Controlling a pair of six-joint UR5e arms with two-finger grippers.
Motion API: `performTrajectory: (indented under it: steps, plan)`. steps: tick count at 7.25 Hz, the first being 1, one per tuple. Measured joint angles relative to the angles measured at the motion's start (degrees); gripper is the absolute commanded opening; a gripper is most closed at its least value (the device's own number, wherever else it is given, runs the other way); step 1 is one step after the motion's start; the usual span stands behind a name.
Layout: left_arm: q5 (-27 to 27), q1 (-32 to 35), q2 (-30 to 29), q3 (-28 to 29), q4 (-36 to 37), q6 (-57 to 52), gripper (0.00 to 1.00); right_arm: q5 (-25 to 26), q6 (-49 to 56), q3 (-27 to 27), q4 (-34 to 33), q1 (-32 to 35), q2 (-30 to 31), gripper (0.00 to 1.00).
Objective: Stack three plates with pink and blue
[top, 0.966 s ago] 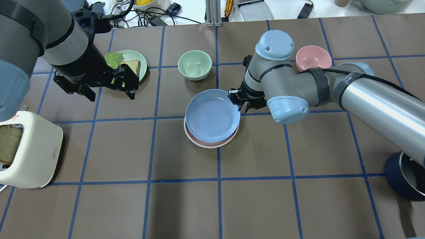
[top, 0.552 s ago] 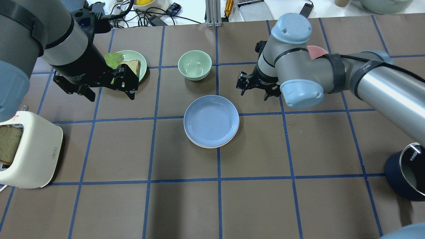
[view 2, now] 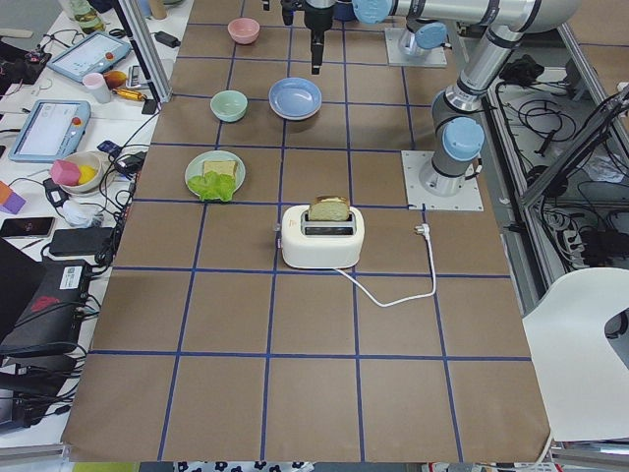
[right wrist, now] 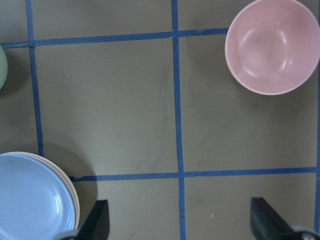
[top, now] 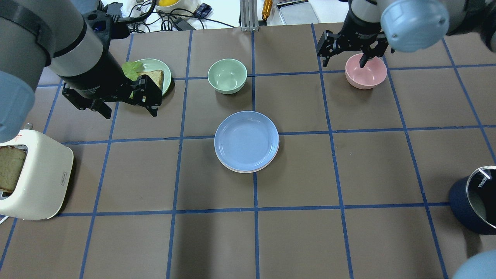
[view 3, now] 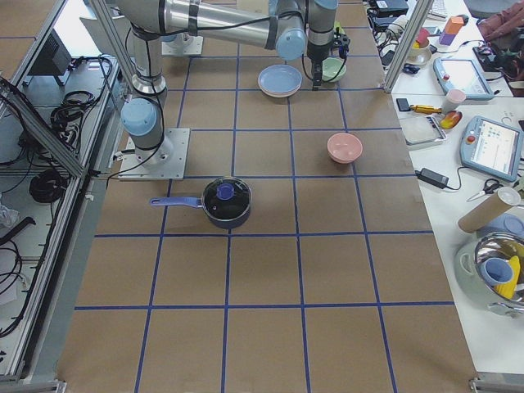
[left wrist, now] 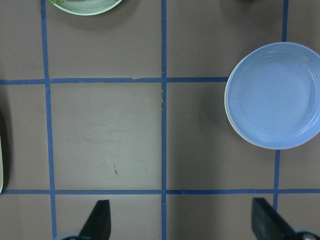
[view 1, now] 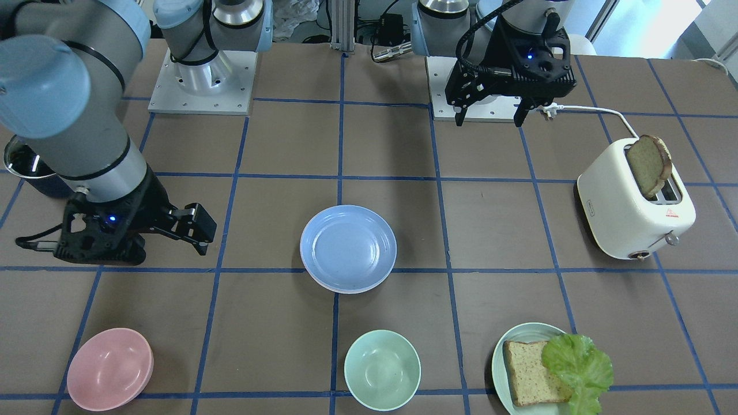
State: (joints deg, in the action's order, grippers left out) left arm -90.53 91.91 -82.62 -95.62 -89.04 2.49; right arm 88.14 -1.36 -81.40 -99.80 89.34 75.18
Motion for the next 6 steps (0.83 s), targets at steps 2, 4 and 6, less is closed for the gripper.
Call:
performTrajectory:
  steps: [2,4,6]
  plan:
    - [0.00,0.03,0.00,0.00,-0.03,-0.02,1.00,1.04,1.30,2.29,6.75,-0.05,4.25,1.00]
    - [0.00,-0.02,0.00,0.00,0.00,0.03,1.00,1.55,1.36,-1.54,9.01,0.03,7.98,1.00]
    - [0.00,-0.05,0.00,0.00,0.01,0.02,1.00,1.55,1.39,-2.71,9.15,0.00,8.93,1.00]
